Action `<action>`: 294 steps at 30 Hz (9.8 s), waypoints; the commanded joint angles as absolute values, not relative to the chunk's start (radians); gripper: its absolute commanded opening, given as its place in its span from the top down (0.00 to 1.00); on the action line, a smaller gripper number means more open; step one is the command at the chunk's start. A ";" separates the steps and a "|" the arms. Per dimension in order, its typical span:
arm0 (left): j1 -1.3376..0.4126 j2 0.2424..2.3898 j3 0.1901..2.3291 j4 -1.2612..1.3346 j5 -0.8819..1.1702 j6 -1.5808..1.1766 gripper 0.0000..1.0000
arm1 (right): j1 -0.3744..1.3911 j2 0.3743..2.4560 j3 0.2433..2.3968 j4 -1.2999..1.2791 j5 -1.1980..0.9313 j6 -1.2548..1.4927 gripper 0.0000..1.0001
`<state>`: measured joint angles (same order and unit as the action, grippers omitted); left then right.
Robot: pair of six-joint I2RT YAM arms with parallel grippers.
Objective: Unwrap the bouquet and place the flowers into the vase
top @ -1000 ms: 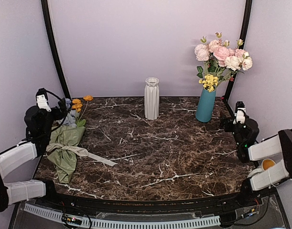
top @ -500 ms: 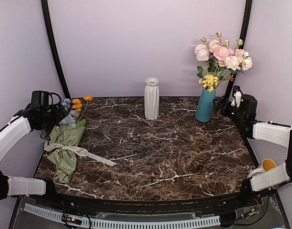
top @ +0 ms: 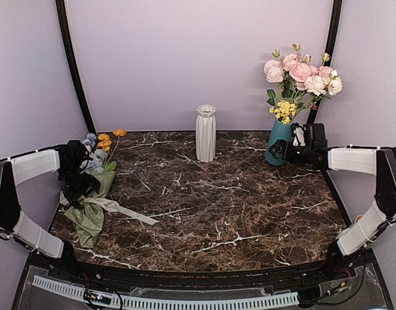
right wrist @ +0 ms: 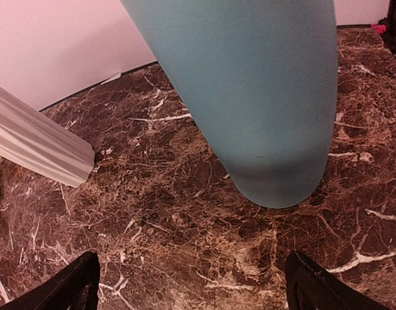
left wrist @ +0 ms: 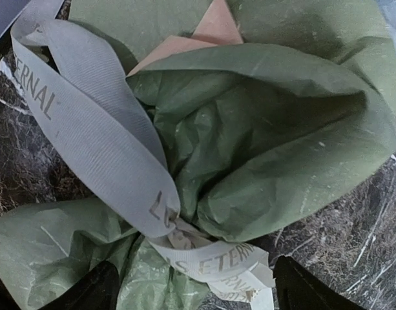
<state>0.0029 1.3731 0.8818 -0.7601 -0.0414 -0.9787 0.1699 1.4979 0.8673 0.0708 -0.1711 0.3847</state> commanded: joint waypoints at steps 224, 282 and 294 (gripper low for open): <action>-0.029 1.631 1.116 -0.562 0.434 -0.436 1.00 | 0.956 2.224 1.531 -0.176 -0.374 0.257 0.52; -0.069 1.470 1.256 -0.629 0.316 -0.294 0.07 | 0.953 2.212 1.710 -0.288 -0.381 0.175 0.28; -0.201 1.619 1.199 -0.653 0.531 -0.212 0.17 | 0.944 2.013 1.422 -0.001 -0.048 0.091 0.26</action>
